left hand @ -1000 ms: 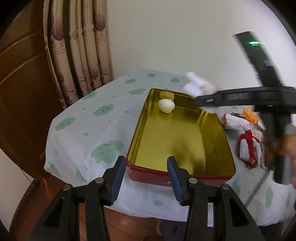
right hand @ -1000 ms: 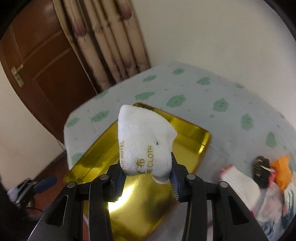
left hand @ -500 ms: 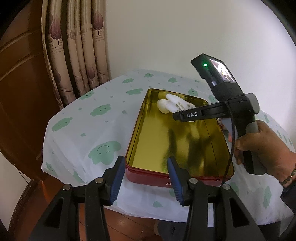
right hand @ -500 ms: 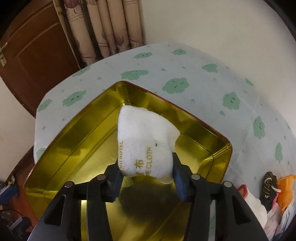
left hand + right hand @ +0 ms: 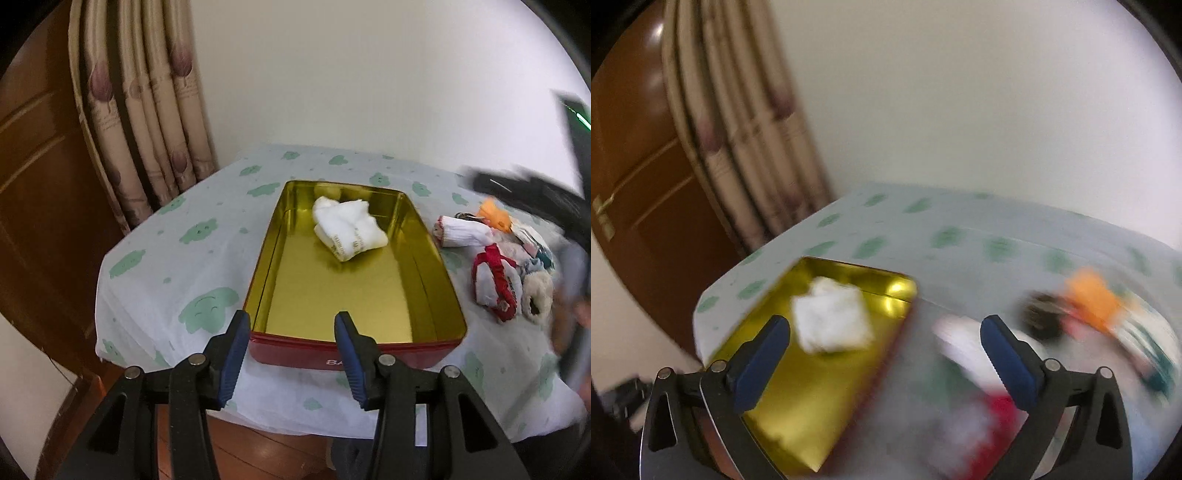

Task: Organize soft objects
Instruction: 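Lower the white towel into the tin and open the right gripper, then grasp the white sock with red trim using the left gripper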

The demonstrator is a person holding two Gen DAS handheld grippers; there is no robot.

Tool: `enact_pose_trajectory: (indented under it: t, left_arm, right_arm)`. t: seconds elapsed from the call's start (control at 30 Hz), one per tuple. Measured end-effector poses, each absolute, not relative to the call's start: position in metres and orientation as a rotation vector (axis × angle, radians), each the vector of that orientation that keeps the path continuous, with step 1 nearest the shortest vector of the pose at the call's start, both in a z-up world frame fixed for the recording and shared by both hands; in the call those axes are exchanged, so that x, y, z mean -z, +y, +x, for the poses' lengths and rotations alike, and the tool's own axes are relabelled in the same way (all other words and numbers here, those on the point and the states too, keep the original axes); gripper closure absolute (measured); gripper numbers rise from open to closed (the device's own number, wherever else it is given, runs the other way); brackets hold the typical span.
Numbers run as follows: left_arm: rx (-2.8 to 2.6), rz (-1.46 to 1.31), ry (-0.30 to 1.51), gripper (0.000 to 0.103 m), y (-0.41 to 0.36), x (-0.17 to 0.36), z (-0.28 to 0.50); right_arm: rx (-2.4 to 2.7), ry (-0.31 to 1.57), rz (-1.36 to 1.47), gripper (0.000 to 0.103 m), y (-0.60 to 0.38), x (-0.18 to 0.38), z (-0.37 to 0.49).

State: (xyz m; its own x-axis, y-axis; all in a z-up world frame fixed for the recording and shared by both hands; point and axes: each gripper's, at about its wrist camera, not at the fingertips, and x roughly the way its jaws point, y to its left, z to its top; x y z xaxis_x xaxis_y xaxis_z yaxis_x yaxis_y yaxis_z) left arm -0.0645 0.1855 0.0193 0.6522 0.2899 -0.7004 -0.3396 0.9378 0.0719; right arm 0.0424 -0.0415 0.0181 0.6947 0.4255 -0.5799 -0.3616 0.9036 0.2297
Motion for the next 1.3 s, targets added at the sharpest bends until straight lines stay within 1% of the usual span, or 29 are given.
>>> enact_pose_trajectory:
  t: [0.1,0.2,0.33,0.4,0.5,0.53,0.57,0.73,0.9,0.97,1.13,1.3]
  left_arm:
    - [-0.31,-0.035,0.765,0.054,0.172,-0.022,-0.066]
    - [-0.221,-0.028,0.759,0.054,0.158,-0.024,-0.065]
    - [-0.094,-0.002,0.769,0.054,0.126,-0.033,-0.062]
    - [-0.033,-0.027,0.787,0.054,0.113,-0.038,-0.055]
    - [0.068,-0.133,0.852,0.053,0.099,-0.045,-0.026]
    - [0.107,-0.176,0.876,0.051,0.095,-0.047,-0.016]
    - [0.144,-0.212,0.898,0.047,0.092,-0.049,-0.005]
    - [0.181,-0.369,0.983,0.044,0.079,-0.046,0.061]
    - [0.198,-0.719,1.091,0.044,0.1,-0.013,0.131]
    - [0.173,-0.798,1.116,0.044,0.107,-0.002,0.148]
    - [0.094,-0.918,1.171,0.044,0.123,0.021,0.173]
    - [0.091,-1.033,1.215,0.044,0.13,0.044,0.181]
  right_arm:
    - [-0.234,0.675,0.012,0.0,-0.117,-0.002,0.003]
    - [-0.041,0.734,-0.062,0.0,-0.187,0.023,-0.02]
    - [0.094,0.817,-0.064,0.0,-0.254,0.052,-0.031]
    - [0.123,0.842,-0.018,0.0,-0.275,0.061,-0.033]
    - [0.093,0.828,0.066,0.0,-0.286,0.058,-0.032]
    - [0.088,0.833,0.075,0.0,-0.287,0.059,-0.03]
    - [0.08,0.839,0.073,0.0,-0.286,0.059,-0.028]
    - [0.048,0.795,0.075,0.0,-0.282,0.053,-0.034]
    - [0.01,0.806,0.12,0.0,-0.288,0.056,-0.032]
    - [0.001,0.807,0.127,0.0,-0.288,0.056,-0.033]
    - [-0.022,0.811,0.126,0.0,-0.286,0.057,-0.033]
    - [-0.036,0.821,0.134,0.0,-0.286,0.058,-0.031]
